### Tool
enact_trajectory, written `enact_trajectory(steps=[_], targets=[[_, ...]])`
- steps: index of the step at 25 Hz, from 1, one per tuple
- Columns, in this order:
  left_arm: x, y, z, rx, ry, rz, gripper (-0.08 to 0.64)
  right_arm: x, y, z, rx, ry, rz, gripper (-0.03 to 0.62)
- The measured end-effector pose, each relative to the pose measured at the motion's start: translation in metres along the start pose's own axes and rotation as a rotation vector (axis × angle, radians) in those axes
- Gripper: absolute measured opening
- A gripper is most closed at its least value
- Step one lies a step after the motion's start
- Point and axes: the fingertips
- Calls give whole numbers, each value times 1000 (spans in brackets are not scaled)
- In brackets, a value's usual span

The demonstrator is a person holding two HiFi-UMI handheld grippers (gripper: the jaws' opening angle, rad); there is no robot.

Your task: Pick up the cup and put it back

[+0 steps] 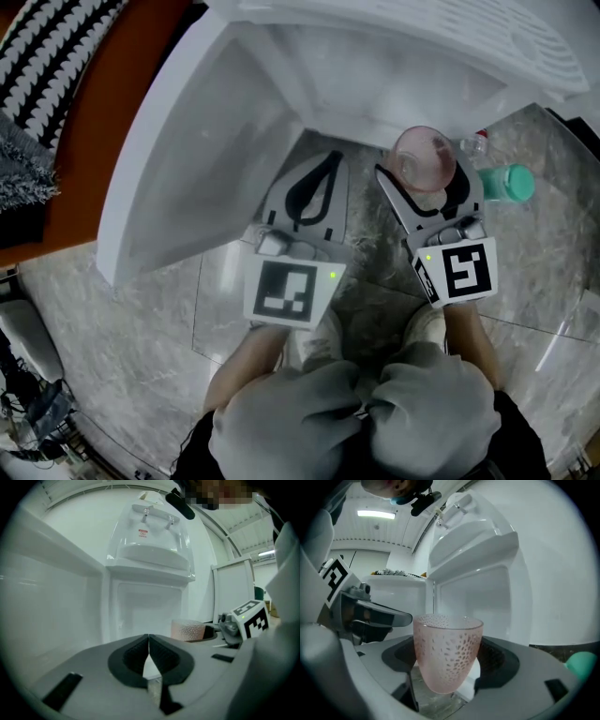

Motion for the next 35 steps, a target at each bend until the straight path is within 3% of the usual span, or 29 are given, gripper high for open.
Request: enact_trajectory(steps=[12, 15, 19, 24, 29, 32, 35], targets=[[5, -12, 28, -48, -26, 25, 14, 28, 60, 12, 33, 3, -19, 385], [11, -12, 38, -41, -83, 31, 14, 32, 70, 25, 26, 4, -19, 385], [28, -4, 32, -4, -140, 46, 14, 50, 74, 35, 47, 36, -53, 385], [52, 11, 28, -11, -182, 29, 14, 80, 89, 46, 58, 82, -124, 385], [73, 33, 28, 19, -160, -29, 14, 116, 109, 55, 89, 66, -159, 385], [101, 43, 37, 29, -193, -36, 14, 146, 115, 59, 113, 59, -167, 385], [142, 58, 50, 34, -167, -35, 14, 184, 121, 60, 140, 36, -171, 385]])
Point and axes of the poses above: the fingertips, and each gripper's own axes: y backward along the fingers, z to its right, x out of its top, and after that the axes turned 12 degrees about y, right-handed
